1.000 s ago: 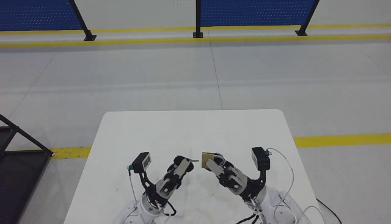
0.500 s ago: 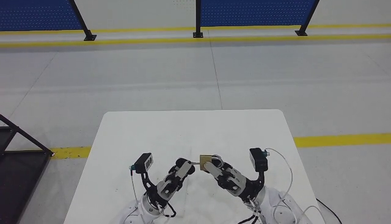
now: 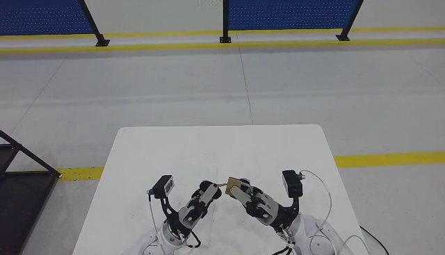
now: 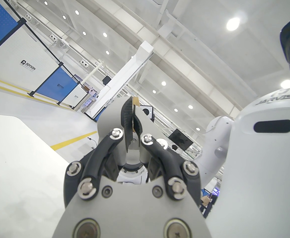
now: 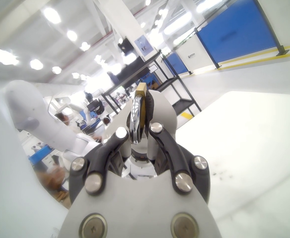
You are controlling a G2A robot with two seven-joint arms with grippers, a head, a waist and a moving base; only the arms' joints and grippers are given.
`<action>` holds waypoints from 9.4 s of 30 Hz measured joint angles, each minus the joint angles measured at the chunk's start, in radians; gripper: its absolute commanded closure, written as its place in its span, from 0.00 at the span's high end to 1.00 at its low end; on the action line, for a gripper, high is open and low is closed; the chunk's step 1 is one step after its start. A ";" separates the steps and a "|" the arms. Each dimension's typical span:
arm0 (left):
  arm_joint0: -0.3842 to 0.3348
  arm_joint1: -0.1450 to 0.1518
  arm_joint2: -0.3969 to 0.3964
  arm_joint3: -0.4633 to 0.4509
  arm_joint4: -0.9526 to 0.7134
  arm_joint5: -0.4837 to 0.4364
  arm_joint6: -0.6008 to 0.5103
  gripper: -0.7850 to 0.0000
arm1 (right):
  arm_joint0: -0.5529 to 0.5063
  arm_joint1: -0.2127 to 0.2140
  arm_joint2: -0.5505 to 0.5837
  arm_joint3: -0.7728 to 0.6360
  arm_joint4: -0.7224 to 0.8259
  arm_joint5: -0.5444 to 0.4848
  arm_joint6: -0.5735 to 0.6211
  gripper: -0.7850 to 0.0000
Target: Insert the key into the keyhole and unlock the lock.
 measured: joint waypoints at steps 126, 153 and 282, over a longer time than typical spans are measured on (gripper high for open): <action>-0.099 0.155 0.121 0.056 0.158 0.000 0.151 0.00 | 0.034 0.066 -0.045 -0.019 -0.018 0.064 0.095 0.00; -0.060 0.098 0.069 0.066 0.379 0.039 0.276 0.00 | 0.026 0.074 -0.051 -0.039 0.002 0.144 0.086 0.00; -0.026 0.006 -0.005 0.060 0.208 0.028 0.053 0.00 | -0.037 0.095 -0.042 -0.128 -0.019 0.274 0.036 0.00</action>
